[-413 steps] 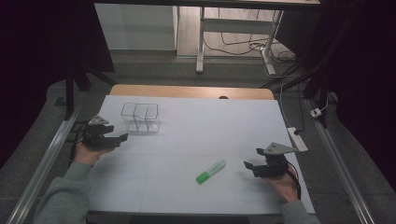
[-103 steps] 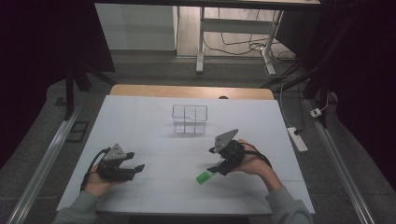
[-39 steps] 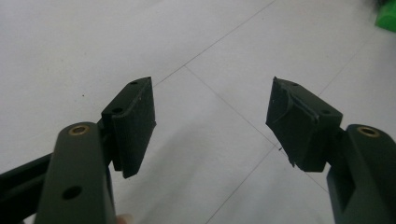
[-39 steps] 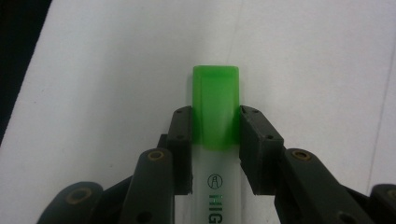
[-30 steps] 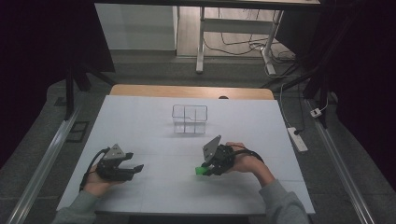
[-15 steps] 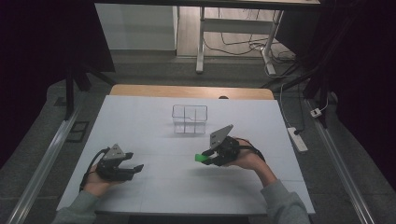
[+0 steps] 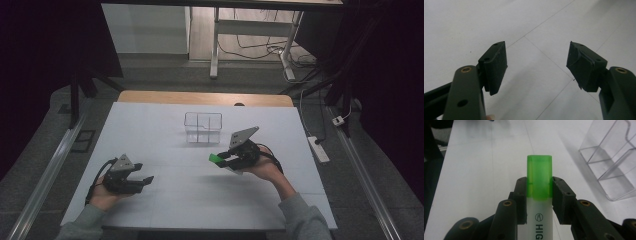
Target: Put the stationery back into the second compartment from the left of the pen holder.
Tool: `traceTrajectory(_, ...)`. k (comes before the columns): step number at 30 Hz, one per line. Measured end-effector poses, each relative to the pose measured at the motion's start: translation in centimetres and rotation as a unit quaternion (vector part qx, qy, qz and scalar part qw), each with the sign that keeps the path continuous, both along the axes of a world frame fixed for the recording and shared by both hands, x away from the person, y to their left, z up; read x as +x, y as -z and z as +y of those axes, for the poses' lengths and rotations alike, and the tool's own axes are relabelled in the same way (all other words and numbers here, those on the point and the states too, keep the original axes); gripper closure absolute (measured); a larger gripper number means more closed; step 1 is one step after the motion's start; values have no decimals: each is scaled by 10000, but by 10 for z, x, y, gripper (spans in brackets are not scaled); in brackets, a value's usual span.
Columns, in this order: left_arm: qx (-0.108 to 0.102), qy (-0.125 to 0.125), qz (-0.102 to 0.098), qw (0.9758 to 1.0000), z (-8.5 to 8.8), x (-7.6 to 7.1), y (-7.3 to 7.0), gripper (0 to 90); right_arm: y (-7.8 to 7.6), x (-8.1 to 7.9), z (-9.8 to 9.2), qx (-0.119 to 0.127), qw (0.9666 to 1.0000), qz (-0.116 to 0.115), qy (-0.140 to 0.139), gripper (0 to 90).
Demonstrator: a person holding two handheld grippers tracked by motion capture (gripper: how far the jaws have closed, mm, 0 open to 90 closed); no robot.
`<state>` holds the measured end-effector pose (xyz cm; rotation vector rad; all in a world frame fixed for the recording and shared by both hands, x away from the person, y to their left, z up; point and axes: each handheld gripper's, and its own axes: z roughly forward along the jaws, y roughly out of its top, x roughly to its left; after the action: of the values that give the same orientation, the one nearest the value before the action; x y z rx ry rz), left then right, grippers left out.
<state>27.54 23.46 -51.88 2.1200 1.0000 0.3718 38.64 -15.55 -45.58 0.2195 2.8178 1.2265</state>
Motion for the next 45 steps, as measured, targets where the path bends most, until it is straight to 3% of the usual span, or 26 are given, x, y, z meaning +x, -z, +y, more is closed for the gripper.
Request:
traceTrajectory(13, -19, -30, -24, 10000, 0, 0, 0, 323, -10, 4, -8, 607, 9961, -121, 622, 666)
traceTrajectory(33, -3, -21, -39, 10000, -1, 0, 0, 322, -20, 9, -19, 1494, 9787, -251, 1386, 666)
traceTrajectory(45, -19, -30, -34, 10000, -2, 1, 0, 319, -27, 14, -17, 1715, 9719, -331, 1576, 666)
